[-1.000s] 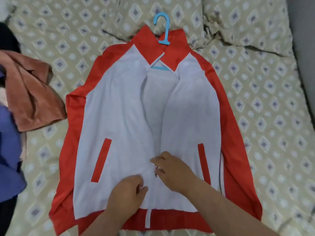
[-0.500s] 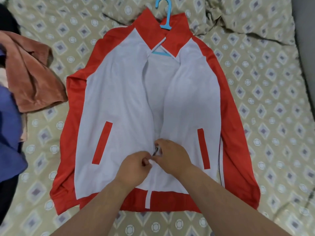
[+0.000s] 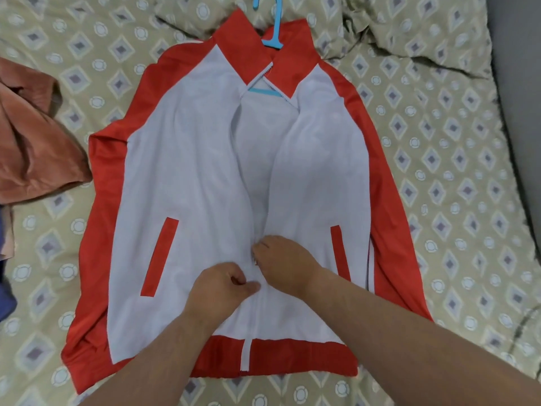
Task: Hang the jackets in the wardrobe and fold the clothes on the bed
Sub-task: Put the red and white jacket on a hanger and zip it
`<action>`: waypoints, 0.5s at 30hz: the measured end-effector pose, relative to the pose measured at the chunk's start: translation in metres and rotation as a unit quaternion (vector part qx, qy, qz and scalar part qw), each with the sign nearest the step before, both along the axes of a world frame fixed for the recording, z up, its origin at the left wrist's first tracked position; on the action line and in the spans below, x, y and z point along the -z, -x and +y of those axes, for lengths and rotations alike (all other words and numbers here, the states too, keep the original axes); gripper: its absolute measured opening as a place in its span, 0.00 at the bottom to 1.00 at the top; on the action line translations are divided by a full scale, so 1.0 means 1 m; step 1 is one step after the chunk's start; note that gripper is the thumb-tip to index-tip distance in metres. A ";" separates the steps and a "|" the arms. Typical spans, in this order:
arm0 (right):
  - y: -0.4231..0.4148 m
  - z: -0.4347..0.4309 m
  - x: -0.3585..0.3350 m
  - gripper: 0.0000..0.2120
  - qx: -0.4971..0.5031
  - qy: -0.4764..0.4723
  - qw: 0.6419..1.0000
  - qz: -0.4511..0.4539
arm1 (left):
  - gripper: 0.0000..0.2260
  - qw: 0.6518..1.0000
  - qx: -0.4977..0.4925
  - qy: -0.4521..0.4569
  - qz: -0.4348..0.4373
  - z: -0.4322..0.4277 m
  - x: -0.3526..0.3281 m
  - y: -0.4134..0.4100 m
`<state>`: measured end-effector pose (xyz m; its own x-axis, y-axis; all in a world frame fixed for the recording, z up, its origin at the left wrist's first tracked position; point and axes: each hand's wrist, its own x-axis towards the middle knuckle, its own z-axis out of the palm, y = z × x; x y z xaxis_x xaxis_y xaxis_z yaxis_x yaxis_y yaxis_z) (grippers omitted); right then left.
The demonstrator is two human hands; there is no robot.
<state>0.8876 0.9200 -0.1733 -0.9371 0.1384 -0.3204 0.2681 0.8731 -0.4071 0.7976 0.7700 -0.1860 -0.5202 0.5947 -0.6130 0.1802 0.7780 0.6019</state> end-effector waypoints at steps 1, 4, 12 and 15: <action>0.002 0.006 0.000 0.08 -0.021 0.011 1.000 -0.017 | 0.15 1.000 -0.011 0.008 -0.004 0.002 0.001 0.000; 0.010 0.018 -0.001 0.11 -0.008 0.033 0.999 -0.030 | 0.15 0.999 -0.021 0.031 -0.013 0.007 -0.001 0.001; 0.052 0.070 -0.014 0.10 0.158 0.047 0.985 0.042 | 0.16 0.998 -0.029 0.050 -0.029 0.010 -0.003 0.003; 0.071 0.093 -0.019 0.12 0.203 0.057 0.976 0.053 | 0.16 0.998 -0.014 0.062 -0.013 0.010 -0.002 0.002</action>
